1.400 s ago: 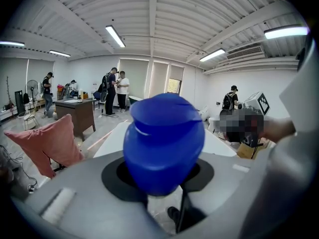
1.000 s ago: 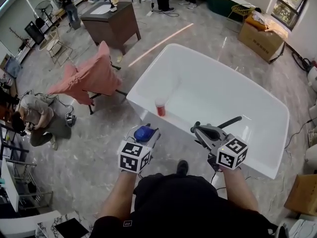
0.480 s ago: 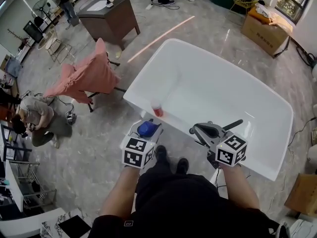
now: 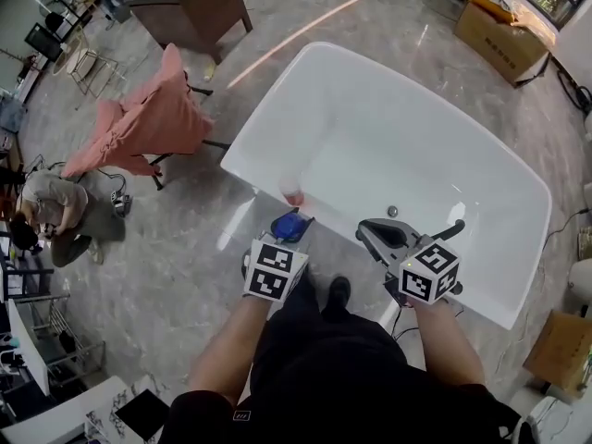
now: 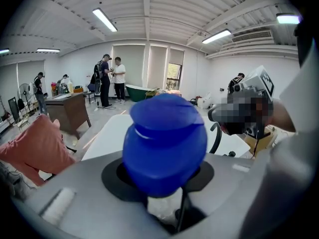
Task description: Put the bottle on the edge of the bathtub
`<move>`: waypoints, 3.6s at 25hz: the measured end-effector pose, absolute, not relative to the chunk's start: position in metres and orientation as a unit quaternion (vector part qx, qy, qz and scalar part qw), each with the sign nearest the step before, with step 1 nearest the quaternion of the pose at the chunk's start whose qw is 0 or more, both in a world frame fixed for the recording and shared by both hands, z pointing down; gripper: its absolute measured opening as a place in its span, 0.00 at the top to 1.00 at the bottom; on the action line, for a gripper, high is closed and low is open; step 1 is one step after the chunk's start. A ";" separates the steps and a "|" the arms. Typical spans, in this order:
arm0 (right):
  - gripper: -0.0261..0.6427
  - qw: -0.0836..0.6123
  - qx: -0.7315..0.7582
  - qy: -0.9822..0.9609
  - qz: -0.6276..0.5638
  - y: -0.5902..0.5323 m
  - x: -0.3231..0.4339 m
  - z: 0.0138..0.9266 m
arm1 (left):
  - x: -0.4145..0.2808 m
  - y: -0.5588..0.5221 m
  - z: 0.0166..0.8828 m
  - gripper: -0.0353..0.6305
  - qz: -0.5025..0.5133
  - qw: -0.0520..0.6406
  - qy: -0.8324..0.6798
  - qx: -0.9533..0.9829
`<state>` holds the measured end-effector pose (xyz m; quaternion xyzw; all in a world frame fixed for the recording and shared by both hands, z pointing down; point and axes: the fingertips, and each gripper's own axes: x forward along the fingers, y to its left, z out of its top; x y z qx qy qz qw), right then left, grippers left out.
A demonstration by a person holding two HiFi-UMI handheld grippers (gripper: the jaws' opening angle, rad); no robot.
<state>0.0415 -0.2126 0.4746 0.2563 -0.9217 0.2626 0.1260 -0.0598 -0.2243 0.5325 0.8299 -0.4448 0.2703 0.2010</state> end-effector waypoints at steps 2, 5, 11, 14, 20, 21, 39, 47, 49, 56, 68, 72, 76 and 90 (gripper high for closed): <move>0.94 0.133 0.258 -0.919 0.268 -0.217 0.040 0.482 | -0.056 -0.229 0.541 0.72 0.277 0.204 -0.438 0.831; 0.94 0.138 0.262 -0.914 0.276 -0.225 0.037 0.495 | -0.055 -0.236 0.559 0.72 0.289 0.210 -0.431 0.829; 0.94 0.150 0.264 -0.909 0.285 -0.229 0.030 0.521 | -0.053 -0.242 0.604 0.72 0.314 0.209 -0.423 0.824; 0.94 0.157 0.261 -0.907 0.290 -0.226 0.025 0.528 | -0.050 -0.244 0.623 0.72 0.319 0.214 -0.420 0.822; 0.94 0.172 0.256 -0.909 0.283 -0.227 0.012 0.541 | -0.051 -0.252 0.662 0.72 0.324 0.238 -0.416 0.815; 0.94 0.173 0.256 -0.908 0.283 -0.226 0.012 0.542 | -0.051 -0.254 0.666 0.72 0.326 0.237 -0.416 0.815; 0.94 0.194 0.283 -0.890 0.301 -0.228 0.030 0.571 | -0.039 -0.288 0.757 0.71 0.356 0.212 -0.425 0.805; 0.94 0.206 0.283 -0.884 0.310 -0.226 0.036 0.582 | -0.027 -0.294 0.779 0.71 0.393 0.144 -0.405 0.813; 0.94 0.206 0.285 -0.883 0.312 -0.226 0.037 0.584 | -0.026 -0.297 0.782 0.71 0.394 0.141 -0.403 0.814; 0.94 0.206 0.288 -0.881 0.315 -0.227 0.040 0.588 | -0.022 -0.301 0.789 0.71 0.388 0.148 -0.407 0.814; 0.94 0.200 0.289 -0.881 0.316 -0.228 0.045 0.585 | -0.035 -0.298 0.785 0.70 0.382 0.172 -0.445 0.792; 0.94 0.199 0.289 -0.882 0.315 -0.226 0.047 0.583 | -0.038 -0.295 0.779 0.70 0.382 0.172 -0.447 0.790; 0.94 0.197 0.287 -0.883 0.314 -0.225 0.046 0.582 | -0.041 -0.296 0.770 0.70 0.377 0.173 -0.455 0.788; 0.94 0.192 0.285 -0.887 0.307 -0.217 0.047 0.569 | -0.041 -0.299 0.740 0.70 0.365 0.154 -0.466 0.792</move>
